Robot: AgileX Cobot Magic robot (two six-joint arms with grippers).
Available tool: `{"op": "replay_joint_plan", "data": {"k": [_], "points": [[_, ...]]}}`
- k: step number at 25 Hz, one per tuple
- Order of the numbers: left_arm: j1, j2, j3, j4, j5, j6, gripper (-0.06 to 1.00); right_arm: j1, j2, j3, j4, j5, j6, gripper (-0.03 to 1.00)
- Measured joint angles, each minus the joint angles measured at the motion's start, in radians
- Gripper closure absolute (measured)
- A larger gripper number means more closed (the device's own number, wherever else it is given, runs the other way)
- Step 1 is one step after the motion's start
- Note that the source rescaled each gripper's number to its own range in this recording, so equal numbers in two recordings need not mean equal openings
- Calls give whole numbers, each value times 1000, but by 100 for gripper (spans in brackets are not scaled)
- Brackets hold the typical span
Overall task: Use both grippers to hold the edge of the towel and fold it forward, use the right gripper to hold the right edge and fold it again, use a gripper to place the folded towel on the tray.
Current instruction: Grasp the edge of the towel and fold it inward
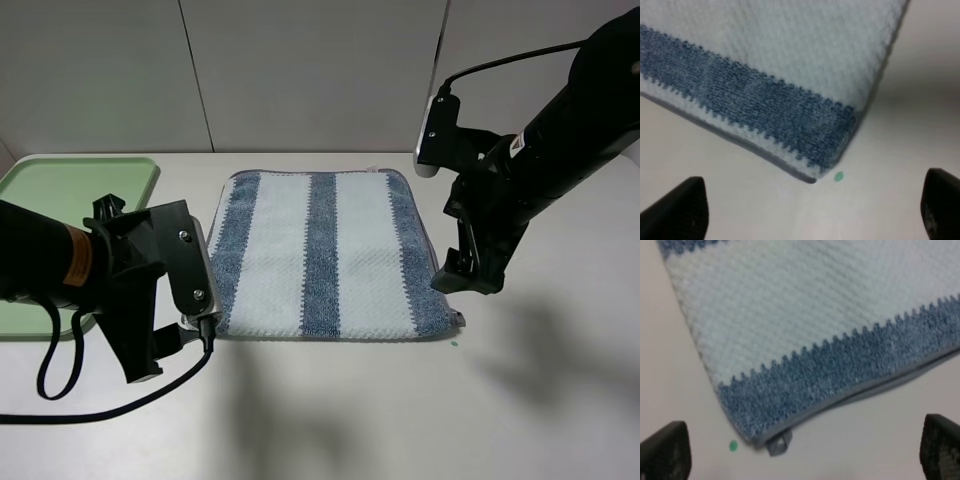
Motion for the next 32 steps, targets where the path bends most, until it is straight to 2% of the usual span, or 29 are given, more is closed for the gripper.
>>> {"op": "replay_joint_plan", "data": {"k": [6,13,24,32], "points": [[0,19,0,-30,-2,9,10,0,0,0,66,-3,-71,-3],[0,163,-9,-30,-20,19,10,0,0,0,87,-3,-81,-3],[0,277,-137,-30,-6,51,11,0,0,0,97,-3,-181,-3],[23,315,-138,-31,20,166,12,0,52,0,89,-2,-229,-3]]}}
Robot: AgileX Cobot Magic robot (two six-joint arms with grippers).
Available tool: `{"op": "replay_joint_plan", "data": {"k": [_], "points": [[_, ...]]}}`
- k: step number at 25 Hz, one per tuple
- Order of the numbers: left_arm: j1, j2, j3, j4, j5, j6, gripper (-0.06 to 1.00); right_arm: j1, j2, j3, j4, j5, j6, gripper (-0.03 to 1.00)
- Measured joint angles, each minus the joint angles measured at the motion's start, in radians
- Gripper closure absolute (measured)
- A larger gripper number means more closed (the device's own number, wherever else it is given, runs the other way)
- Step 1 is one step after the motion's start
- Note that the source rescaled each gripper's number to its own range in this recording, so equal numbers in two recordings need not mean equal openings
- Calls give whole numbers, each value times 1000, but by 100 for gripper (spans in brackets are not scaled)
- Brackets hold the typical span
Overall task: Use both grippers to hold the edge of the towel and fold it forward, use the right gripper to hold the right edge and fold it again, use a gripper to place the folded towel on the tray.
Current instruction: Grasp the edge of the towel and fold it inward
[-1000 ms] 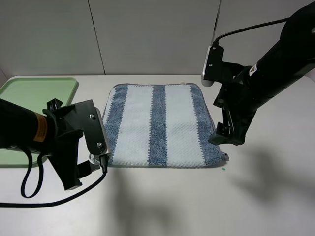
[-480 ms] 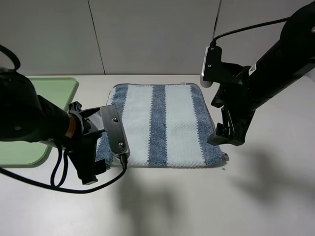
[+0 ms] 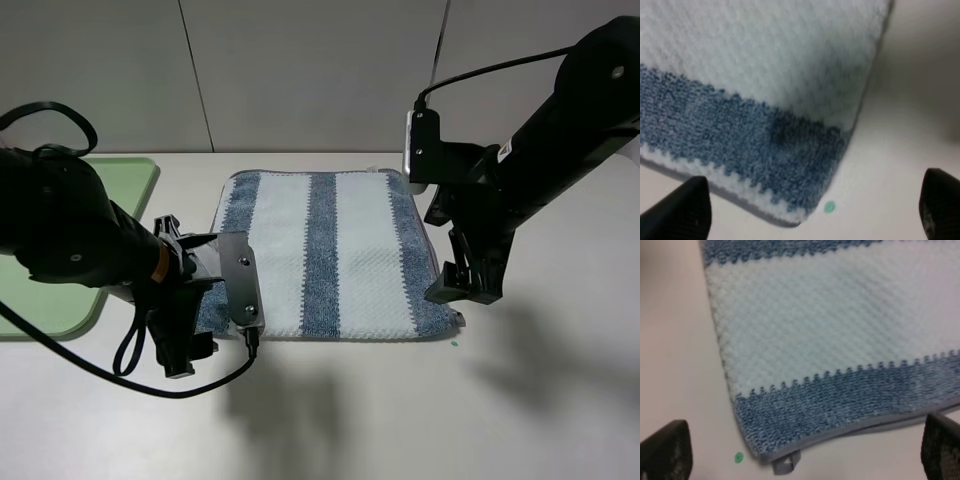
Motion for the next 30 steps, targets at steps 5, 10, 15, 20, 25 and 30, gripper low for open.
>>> {"op": "replay_joint_plan", "data": {"k": [5,10,15,20,25,30], "points": [[1,0,0,0,29,82,12,0,54,2,-4,-3,-43,-3],[1,0,0,-2,30,113,12,0,77,2,-16,-3,-66,-3],[1,0,0,-2,30,128,12,0,102,2,-21,-7,-80,-3],[1,0,0,-3,30,147,12,20,147,2,-32,-14,-86,-3],[1,0,0,-3,27,158,12,110,193,3,-44,-71,-94,-3],[1,0,2,-3,26,162,12,136,262,3,-79,-91,-56,-3]]}}
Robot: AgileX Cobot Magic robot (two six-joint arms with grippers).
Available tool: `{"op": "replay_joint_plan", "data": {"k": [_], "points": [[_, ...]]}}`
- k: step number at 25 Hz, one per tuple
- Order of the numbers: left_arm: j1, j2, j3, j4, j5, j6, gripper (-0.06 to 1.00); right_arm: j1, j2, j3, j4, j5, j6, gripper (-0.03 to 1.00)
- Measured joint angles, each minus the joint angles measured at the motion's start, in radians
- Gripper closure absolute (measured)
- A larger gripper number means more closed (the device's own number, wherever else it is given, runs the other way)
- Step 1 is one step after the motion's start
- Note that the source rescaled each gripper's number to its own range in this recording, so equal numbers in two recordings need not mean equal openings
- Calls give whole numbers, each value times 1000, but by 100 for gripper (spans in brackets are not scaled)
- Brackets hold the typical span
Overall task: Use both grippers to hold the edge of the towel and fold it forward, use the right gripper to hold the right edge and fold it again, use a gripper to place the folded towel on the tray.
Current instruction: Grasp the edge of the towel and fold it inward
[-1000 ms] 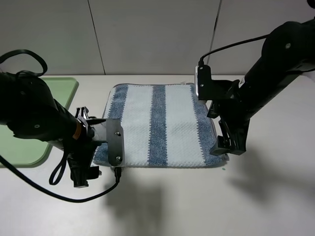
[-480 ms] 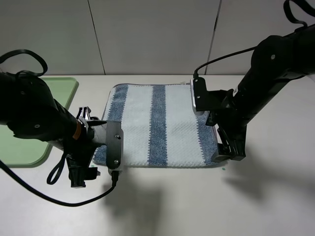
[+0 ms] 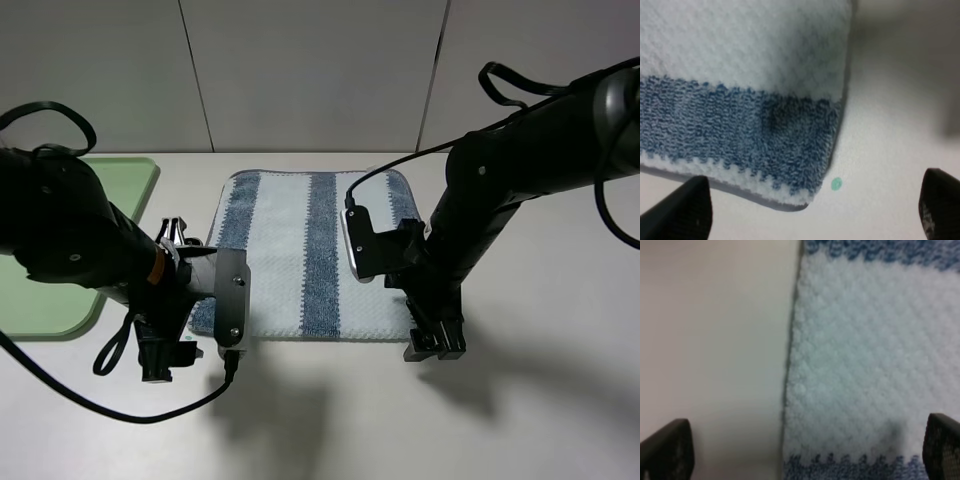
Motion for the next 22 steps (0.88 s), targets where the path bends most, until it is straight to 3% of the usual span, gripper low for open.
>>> {"op": "replay_joint_plan", "data": {"k": [13,22], "points": [[0,0,3,0,-2,2,12,0,73,0,-100,-26,71,-3],[0,7,3,0,-21,5,12,0,108,-3,-104,-38,82,-3]]}}
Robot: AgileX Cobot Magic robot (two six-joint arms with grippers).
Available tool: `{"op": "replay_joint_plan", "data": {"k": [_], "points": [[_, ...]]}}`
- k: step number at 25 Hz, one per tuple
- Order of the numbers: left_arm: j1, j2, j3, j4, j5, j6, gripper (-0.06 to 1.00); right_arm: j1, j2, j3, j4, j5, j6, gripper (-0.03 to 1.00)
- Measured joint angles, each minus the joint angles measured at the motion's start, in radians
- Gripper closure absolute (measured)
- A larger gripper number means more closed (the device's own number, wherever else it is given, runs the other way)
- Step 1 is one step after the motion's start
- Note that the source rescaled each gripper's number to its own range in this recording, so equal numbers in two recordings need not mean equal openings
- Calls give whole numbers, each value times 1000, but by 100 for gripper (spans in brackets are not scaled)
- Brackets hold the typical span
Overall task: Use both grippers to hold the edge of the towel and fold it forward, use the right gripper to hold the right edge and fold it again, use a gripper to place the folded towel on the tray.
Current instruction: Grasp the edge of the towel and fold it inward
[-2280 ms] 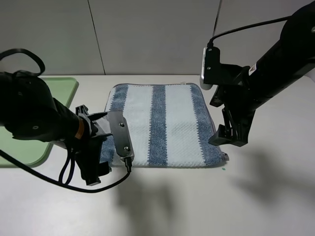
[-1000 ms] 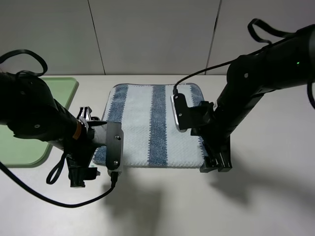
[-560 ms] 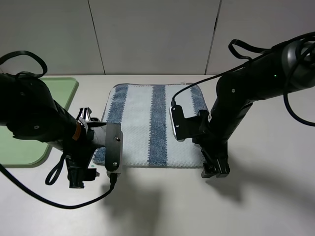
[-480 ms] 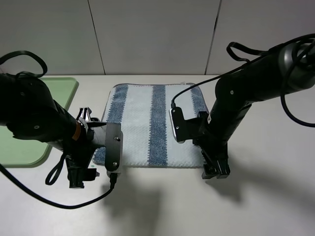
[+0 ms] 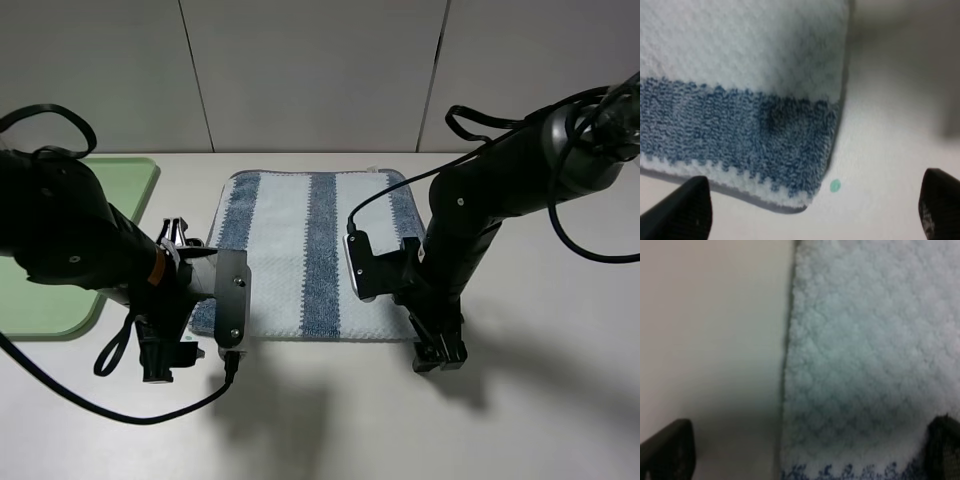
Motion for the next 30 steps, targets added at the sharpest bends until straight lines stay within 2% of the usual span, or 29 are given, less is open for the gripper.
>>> {"op": "replay_joint_plan", "data": {"k": [8,12,16,21,25,30], "points": [[0,95,0,0,-19,110,12,0,3,-5,31,0,8,-3],[4,100,0,0,-80,150,12,0,4,-5,57,-5,12,-3],[40,100,-3,0,-132,161,12,0,5,-5,64,-8,13,-3],[94,100,-5,0,-144,179,12,0,5,-5,67,-9,15,-3],[101,122,-11,0,-184,190,12,0,5,-5,72,-11,15,-3],[101,158,-18,0,-187,202,12,0,6,-5,81,-13,15,-3]]}}
